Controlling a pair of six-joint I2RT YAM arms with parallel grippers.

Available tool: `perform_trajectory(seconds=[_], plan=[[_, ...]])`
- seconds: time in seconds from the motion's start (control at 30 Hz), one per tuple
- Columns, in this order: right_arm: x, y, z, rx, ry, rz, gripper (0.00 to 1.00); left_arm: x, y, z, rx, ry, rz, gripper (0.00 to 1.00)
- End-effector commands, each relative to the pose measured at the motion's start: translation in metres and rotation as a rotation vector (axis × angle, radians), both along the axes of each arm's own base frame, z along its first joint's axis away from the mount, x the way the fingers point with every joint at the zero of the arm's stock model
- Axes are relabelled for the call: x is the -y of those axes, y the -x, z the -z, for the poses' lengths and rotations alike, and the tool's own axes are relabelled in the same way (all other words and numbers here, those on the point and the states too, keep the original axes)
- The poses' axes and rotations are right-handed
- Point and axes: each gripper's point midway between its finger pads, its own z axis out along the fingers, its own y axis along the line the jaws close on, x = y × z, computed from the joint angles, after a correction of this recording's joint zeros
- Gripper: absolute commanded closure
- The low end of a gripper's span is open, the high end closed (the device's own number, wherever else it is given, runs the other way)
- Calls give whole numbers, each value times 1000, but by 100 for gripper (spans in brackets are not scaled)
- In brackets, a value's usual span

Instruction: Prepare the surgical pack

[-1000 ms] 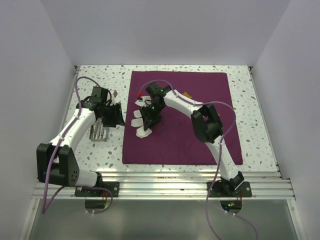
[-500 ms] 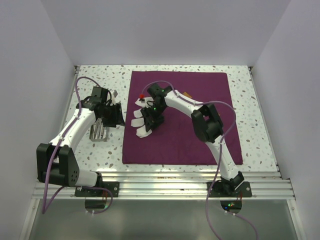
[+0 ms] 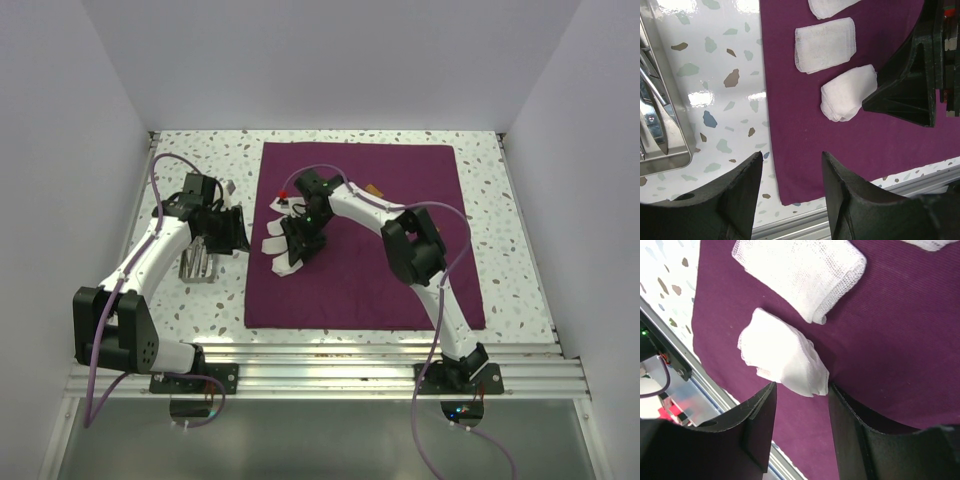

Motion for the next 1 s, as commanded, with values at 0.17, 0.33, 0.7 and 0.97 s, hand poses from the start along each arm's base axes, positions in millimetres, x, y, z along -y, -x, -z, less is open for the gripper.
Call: perform_trajectory(seconds=[0.17,0.33,0.7,0.97], plan=[[-16,9,-1,-30,-51,15,61,2,-10,-13,62,20,17,45],[-18,6,-4,-27,-53,37,70,2,-8,-14,60,19,16,45],[-12,12,-42,15,-96,1,100,34,-1,-32,109,211,88,43],[17,77,-129,31,-275,-60,100,99,25,-81,269,575,332,32]])
